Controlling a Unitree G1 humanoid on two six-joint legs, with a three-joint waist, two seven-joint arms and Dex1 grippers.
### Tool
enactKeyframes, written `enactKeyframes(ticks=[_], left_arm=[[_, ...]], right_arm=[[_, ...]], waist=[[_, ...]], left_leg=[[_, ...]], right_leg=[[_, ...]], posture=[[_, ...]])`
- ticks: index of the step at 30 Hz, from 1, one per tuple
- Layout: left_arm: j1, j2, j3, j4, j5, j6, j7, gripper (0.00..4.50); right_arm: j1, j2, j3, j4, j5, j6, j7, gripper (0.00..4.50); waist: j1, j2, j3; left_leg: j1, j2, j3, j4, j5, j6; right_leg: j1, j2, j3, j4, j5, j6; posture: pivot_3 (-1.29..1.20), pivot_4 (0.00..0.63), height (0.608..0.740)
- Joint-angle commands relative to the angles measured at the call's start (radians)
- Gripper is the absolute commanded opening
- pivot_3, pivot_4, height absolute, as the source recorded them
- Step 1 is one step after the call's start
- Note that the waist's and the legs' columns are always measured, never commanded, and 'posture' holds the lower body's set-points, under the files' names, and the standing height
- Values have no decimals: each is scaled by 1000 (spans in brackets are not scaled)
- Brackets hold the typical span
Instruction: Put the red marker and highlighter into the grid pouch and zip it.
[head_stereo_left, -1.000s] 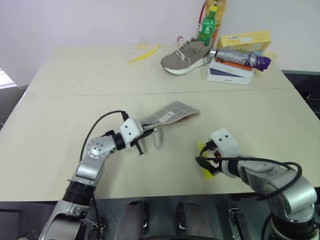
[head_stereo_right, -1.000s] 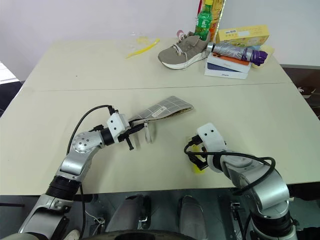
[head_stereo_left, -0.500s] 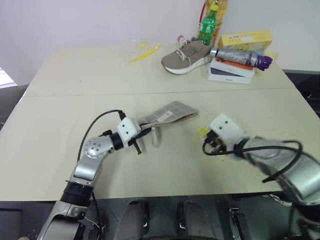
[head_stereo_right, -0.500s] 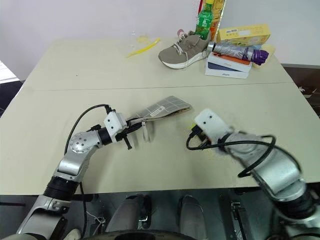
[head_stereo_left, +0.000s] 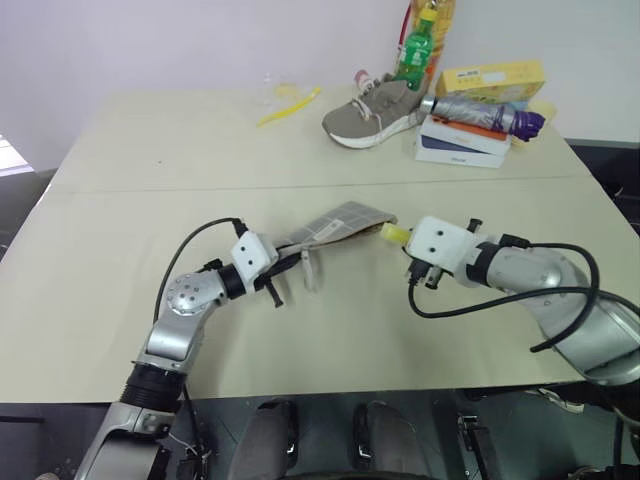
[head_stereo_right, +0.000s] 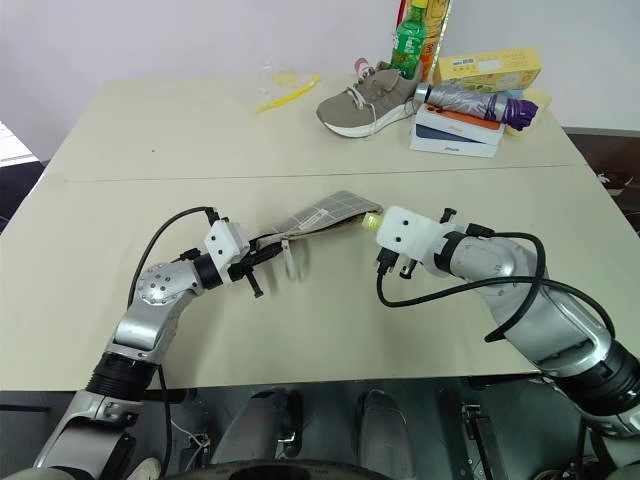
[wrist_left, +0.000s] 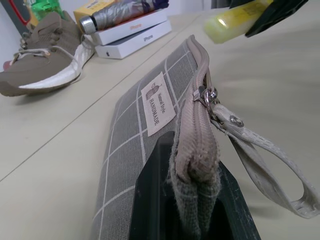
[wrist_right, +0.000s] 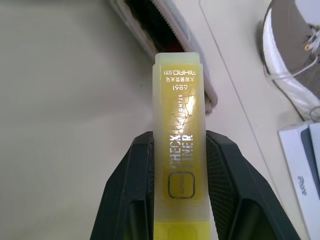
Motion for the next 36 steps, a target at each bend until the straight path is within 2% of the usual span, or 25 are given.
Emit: enactKeyframes(ticks=[1, 9, 16, 30, 36], left_arm=[[-6, -9, -6, -60, -14, -9, -4, 0], [-3, -10, -21, -95, -19, 10, -11, 0], [-4, 4, -48, -135, -26, 26, -68, 0], [5, 36, -60, -163, -37, 35, -137, 0], [-4, 27, -69, -178, -45, 50, -145, 0]], right_arm=[[-21, 27, -8, 0, -47, -20, 14, 836], [-24, 47, 7, 11, -121, -51, 68, 836], [-14, -4, 83, 1, -251, -223, 169, 836], [-38, 86, 86, 14, -353, -325, 267, 836], [-51, 161, 115, 11, -394, -375, 285, 836]], waist=[[0, 0, 0], [-1, 0, 0], [-1, 0, 0], [-1, 0, 0], [-1, 0, 0]], left_leg=[[0, 0, 0, 0, 0, 0], [0, 0, 0, 0, 0, 0], [0, 0, 0, 0, 0, 0], [0, 0, 0, 0, 0, 0], [0, 0, 0, 1, 0, 0]], right_leg=[[0, 0, 0, 0, 0, 0], [0, 0, 0, 0, 0, 0], [0, 0, 0, 0, 0, 0], [0, 0, 0, 0, 0, 0], [0, 1, 0, 1, 0, 0]], posture=[[0, 150, 733], [0, 150, 733], [0, 150, 733], [0, 150, 733], [0, 150, 733]])
